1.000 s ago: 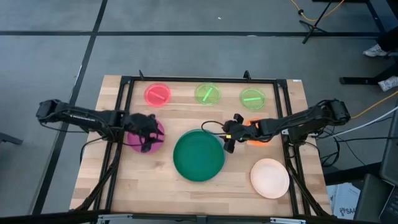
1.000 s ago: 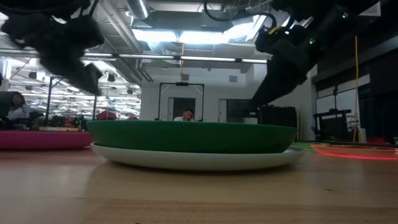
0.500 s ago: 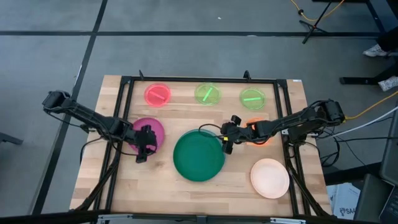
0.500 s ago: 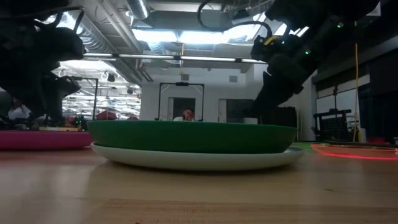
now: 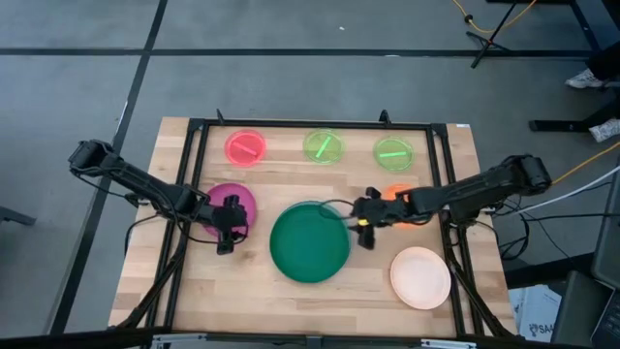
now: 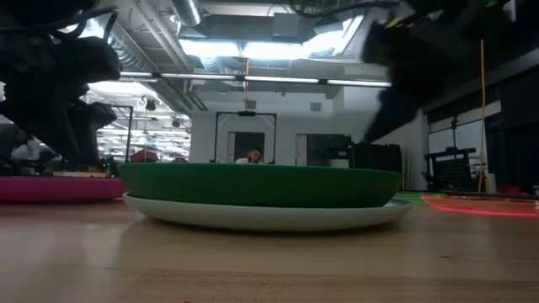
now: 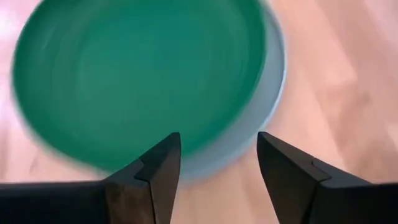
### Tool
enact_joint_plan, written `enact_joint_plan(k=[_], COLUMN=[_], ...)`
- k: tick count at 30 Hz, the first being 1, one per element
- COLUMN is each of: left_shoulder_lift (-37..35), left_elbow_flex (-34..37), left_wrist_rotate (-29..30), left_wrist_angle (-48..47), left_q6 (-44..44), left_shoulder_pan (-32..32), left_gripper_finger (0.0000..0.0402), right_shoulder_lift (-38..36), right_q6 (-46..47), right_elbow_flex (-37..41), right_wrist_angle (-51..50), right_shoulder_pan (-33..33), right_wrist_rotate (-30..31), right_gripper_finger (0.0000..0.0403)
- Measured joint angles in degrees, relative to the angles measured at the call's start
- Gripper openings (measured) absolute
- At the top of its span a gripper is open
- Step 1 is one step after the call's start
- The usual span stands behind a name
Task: Stack plastic plates
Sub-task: Stack the light orange plate on top of the green plate
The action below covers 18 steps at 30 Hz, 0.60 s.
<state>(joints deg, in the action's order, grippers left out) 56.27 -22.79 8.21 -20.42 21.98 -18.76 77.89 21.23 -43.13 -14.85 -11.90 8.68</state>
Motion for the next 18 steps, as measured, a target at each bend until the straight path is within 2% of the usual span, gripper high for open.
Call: enact_joint_plan(k=[4, 13, 16, 18], left_shoulder_lift=[0.0, 0.0, 1.0, 1.6], left_elbow_flex=[0.0, 0.0, 0.0, 0.0], left_wrist_rotate=[-0.1, 0.0, 0.7, 0.5], left_wrist_angle=[1.0, 9.6, 13.1, 13.9], left_q6=[0.4, 0.0, 0.0, 1.4], left_shoulder_pan=[0.0, -0.8, -1.3, -2.3], left_gripper_finger=[0.0157, 0.0157, 0.0157, 0.0157], right_shoulder_lift=[-4.2, -8.4, -8.3, -7.9], right_q6=[6.4, 21.1, 28.2, 32.3], right_elbow_flex=[0.0, 0.0, 0.0, 0.0], right_wrist_angle=[-8.9, -23.0, -28.4, -29.7], right_shoulder_pan=[-3.3, -13.9, -18.3, -20.9], right_wrist_rotate=[3.0, -0.6, 3.7, 4.1], right_gripper_finger=[0.0202, 0.0202, 0.0202, 0.0202])
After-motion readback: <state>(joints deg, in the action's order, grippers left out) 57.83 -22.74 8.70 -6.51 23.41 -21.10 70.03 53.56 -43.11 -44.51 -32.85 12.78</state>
